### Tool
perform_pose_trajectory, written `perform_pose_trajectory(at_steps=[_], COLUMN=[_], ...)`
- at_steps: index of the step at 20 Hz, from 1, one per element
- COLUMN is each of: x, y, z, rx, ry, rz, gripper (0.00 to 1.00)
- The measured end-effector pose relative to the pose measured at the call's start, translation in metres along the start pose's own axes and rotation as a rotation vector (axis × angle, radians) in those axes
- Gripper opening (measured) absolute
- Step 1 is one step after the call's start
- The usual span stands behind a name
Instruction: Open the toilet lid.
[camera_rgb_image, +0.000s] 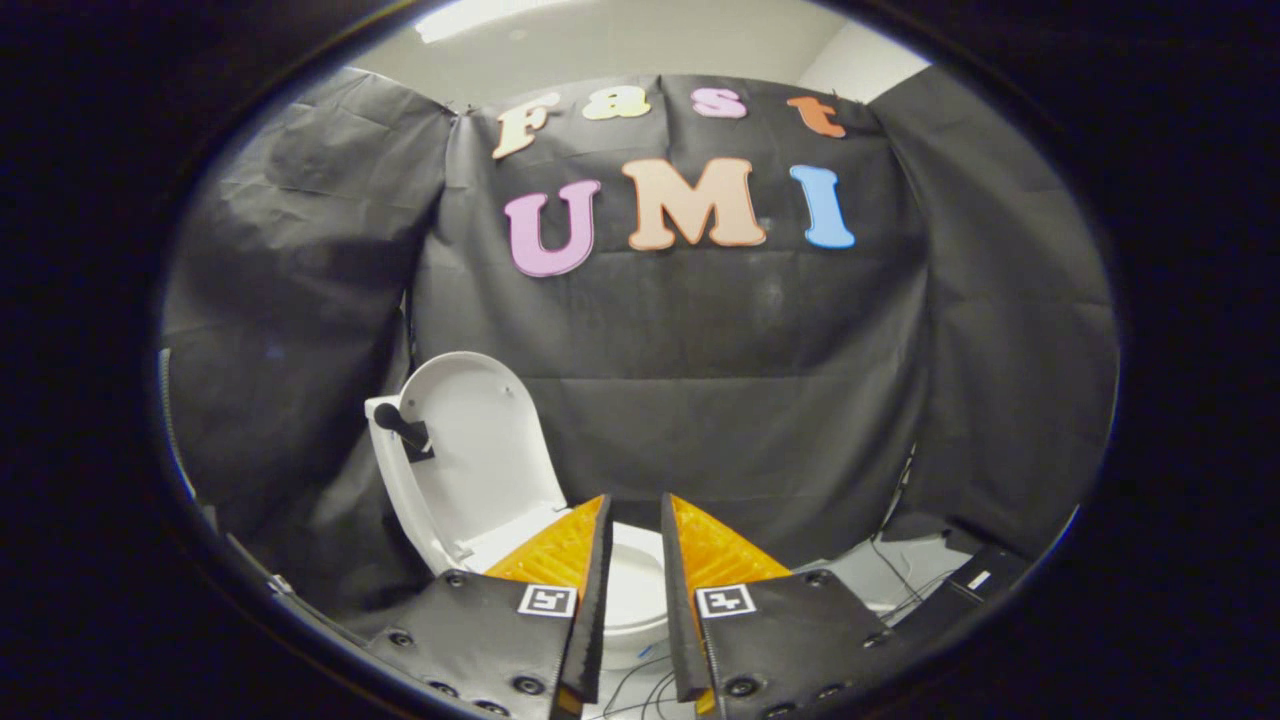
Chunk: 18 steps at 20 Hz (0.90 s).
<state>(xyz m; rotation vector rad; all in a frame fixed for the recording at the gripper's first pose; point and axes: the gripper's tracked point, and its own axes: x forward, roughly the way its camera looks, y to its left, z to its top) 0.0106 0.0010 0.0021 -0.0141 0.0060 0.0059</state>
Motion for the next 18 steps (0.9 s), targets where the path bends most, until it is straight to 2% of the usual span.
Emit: perform_pose_trajectory(at_steps=[4, 7, 18], x=[-0.014, -0.006, -0.007], y=[-0.004, -0.005, -0.004], z=[0.008, -0.003, -0.001], rx=[0.008, 0.006, 0.005], ry=[-0.036, 0.005, -0.003], rz=[0.002, 0.001, -0.003], gripper=[0.28, 0.28, 0.29])
